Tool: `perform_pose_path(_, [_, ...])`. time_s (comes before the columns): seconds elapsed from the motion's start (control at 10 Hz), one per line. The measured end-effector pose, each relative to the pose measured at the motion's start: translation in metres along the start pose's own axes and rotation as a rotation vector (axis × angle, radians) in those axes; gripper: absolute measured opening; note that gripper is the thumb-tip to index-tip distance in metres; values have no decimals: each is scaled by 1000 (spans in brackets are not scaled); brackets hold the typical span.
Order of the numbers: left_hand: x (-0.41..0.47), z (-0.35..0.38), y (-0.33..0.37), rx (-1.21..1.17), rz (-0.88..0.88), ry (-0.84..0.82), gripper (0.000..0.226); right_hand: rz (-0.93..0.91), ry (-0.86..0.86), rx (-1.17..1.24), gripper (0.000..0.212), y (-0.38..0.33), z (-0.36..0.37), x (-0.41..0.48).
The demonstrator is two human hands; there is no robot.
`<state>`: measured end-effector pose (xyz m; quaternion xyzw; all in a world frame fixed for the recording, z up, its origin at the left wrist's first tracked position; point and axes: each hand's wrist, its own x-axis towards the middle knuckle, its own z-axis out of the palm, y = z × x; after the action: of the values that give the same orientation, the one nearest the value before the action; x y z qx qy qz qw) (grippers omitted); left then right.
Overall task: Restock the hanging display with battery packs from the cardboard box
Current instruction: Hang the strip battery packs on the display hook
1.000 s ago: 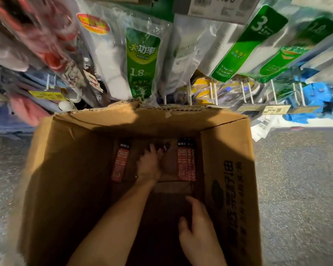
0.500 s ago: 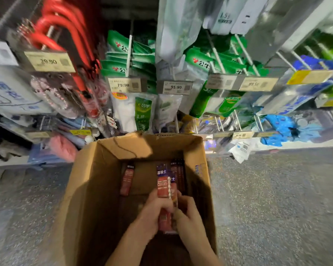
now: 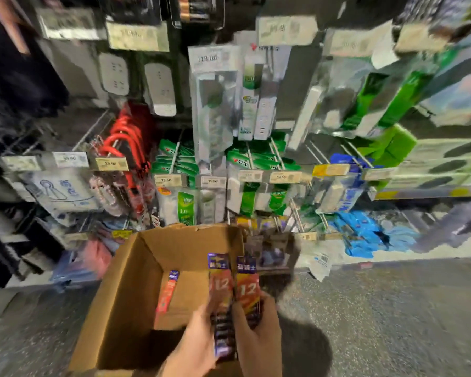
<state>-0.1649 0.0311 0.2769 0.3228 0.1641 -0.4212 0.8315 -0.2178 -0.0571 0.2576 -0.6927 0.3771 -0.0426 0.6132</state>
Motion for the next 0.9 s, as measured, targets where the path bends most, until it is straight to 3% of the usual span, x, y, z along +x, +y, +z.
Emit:
perform_pose_path(0.1, [-7, 41, -26, -15, 175, -168, 75, -65, -15, 79, 33, -6, -44, 0])
perform_pose_path(0.2, [27, 21, -69, 257, 103, 107, 96, -133, 11, 110, 38, -5, -92, -2])
perform_pose_path(0.3, [31, 50, -97, 523, 238, 107, 93, -210, 62, 136, 44, -7, -145, -1])
perform_pose_path(0.5, [4, 178, -128, 909, 427, -8, 74, -400, 112, 150, 43, -28, -253, 3])
perform_pose_path(0.6, [0, 221, -131, 961, 515, -9, 31, -500, 207, 183, 52, -44, -294, 5])
perform_pose_path(0.9, [10, 310, -104, 1015, 643, -38, 47, -777, 370, 158, 72, -104, -344, 41])
